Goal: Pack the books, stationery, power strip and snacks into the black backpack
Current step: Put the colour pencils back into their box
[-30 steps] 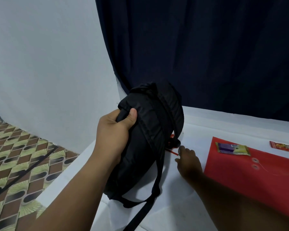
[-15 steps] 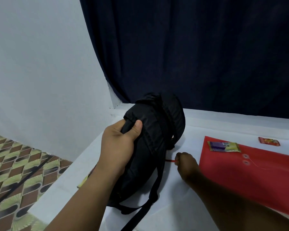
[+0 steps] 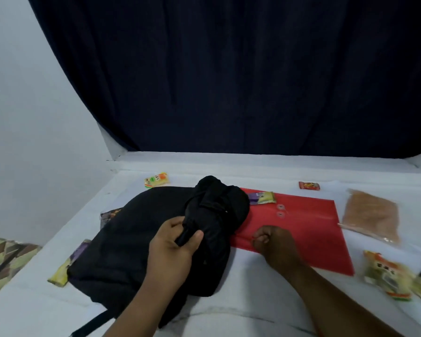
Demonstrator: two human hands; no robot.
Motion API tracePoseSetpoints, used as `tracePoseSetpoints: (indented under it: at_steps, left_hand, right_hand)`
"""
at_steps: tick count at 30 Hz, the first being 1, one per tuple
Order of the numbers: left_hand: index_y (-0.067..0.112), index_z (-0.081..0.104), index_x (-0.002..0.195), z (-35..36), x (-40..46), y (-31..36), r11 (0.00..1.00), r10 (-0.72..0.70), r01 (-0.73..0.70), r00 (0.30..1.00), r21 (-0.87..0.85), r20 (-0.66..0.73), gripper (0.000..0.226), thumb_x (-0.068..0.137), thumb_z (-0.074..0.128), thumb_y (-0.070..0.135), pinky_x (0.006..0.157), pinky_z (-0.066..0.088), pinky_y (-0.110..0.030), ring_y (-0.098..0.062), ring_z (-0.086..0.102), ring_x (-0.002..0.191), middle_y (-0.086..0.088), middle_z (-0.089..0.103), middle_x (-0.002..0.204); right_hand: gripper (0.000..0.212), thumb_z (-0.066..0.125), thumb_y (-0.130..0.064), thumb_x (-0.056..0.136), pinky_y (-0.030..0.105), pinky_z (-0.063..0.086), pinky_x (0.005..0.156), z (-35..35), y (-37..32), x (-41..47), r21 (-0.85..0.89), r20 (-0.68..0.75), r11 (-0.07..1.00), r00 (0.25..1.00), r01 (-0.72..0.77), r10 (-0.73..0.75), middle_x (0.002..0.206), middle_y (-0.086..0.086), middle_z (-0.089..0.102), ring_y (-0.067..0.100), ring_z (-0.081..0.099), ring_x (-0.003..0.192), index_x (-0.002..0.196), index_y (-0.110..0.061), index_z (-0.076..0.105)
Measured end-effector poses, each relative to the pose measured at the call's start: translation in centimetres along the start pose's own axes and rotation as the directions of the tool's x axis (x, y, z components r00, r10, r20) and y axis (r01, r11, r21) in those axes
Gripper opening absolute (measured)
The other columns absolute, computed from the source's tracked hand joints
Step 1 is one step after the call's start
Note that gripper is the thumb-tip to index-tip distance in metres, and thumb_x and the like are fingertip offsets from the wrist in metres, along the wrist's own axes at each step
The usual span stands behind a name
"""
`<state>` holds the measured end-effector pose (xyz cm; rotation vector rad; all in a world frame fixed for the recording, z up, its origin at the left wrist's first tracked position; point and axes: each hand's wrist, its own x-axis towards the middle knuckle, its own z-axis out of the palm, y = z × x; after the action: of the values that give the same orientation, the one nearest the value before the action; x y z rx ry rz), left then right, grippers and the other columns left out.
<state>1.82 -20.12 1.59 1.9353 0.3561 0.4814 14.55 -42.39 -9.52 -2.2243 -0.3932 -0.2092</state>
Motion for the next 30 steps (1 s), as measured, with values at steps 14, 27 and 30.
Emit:
tracePoseSetpoints:
  at_steps: [14,27,30]
  left_hand:
    - [0.022,0.069,0.091,16.1,-10.8,3.4,0.886,0.325,-0.430,0.841,0.171,0.433,0.009,0.090,0.061,0.020,0.060,0.046,-0.022,-0.002,0.058,0.059,0.014,0.061,0.064]
    - [0.000,0.066,0.084,21.1,-13.5,2.6,0.822,-0.432,0.529,0.820,-0.210,0.375,0.024,0.101,0.057,0.015,0.047,0.045,-0.023,-0.015,0.056,0.048,-0.013,0.069,0.066]
    - [-0.007,0.057,0.080,20.6,-13.4,1.7,0.959,-0.232,0.270,0.921,-0.083,0.313,0.027,0.101,0.053,0.008,0.050,0.043,-0.012,-0.002,0.056,0.046,0.002,0.066,0.054]
  right_hand:
    - [0.010,0.078,-0.006,0.074,0.004,0.042,0.063,-13.7,5.4,-11.9,-0.008,-0.022,0.996,0.996,-0.084,0.084,0.071,-0.012,0.067,-0.005,0.062,0.078,0.078,-0.014,0.074]
    - [0.019,0.078,-0.015,0.081,0.008,0.048,0.069,-16.4,6.8,-16.5,0.151,0.131,0.973,0.979,-0.177,0.158,0.085,-0.017,0.069,0.000,0.062,0.085,0.096,-0.027,0.073]
    - [0.014,0.074,-0.016,0.086,0.015,0.051,0.062,-16.3,7.6,-16.7,0.224,0.131,0.933,0.957,-0.281,0.257,0.085,-0.012,0.071,0.006,0.066,0.071,0.089,-0.029,0.070]
